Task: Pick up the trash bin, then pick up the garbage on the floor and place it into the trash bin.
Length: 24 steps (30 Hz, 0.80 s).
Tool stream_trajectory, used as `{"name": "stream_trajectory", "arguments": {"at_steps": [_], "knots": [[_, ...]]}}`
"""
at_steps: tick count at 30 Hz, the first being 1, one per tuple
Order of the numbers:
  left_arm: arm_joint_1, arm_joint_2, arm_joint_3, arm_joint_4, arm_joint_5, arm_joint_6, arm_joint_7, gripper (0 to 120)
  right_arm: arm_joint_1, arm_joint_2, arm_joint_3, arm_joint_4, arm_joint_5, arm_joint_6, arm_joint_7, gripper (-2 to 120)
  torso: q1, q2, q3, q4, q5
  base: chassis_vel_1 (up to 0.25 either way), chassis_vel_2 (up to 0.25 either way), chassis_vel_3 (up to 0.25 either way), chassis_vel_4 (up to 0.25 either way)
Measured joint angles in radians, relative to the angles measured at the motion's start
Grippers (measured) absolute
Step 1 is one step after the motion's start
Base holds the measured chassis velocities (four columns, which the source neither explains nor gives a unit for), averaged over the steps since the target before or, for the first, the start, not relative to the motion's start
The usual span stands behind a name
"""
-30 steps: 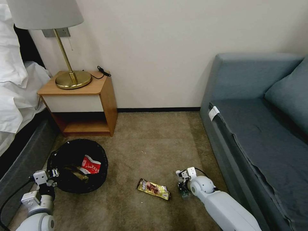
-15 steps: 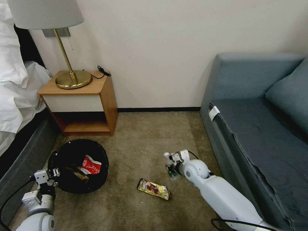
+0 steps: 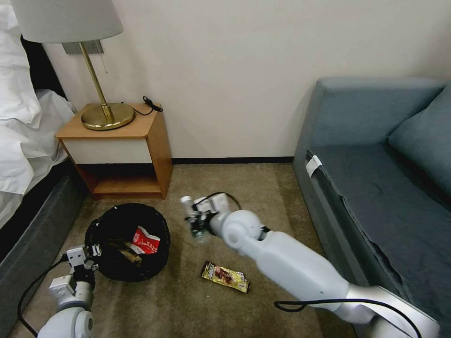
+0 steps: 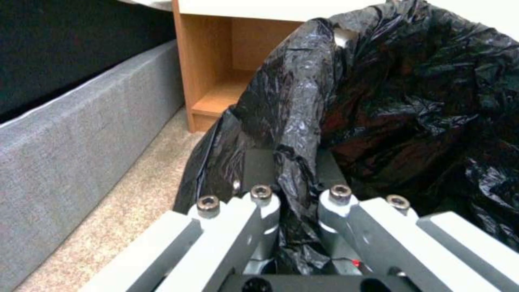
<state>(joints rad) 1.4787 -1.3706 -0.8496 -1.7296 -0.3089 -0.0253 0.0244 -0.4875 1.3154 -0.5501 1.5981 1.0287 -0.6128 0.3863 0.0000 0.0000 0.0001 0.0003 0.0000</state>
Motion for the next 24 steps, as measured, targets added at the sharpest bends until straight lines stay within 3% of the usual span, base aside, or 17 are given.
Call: {"name": "stream_trajectory", "arguments": {"at_steps": [12, 19, 24], "knots": [[-0.003, -0.037, 0.032, 0.004, 0.045, -0.019, -0.002, 3, 0.033, 0.071, -0.135, 0.036, 0.054, 0.103, 0.031, 24, 0.000, 0.000, 0.000, 0.0001, 0.0005, 0.000, 0.000, 0.000, 0.000], [0.003, -0.052, 0.034, -0.014, 0.049, -0.012, -0.001, 3, -0.006, 0.097, -0.194, -0.024, -0.024, 0.206, 0.033, 24, 0.000, 0.000, 0.000, -0.0004, -0.0001, 0.000, 0.000, 0.000, 0.000], [0.019, -0.062, 0.033, -0.037, 0.059, -0.004, 0.001, 3, -0.005, 0.107, -0.196, -0.049, -0.040, 0.222, 0.018, 24, 0.000, 0.000, 0.000, -0.0004, -0.0003, 0.000, 0.000, 0.000, 0.000]]}}
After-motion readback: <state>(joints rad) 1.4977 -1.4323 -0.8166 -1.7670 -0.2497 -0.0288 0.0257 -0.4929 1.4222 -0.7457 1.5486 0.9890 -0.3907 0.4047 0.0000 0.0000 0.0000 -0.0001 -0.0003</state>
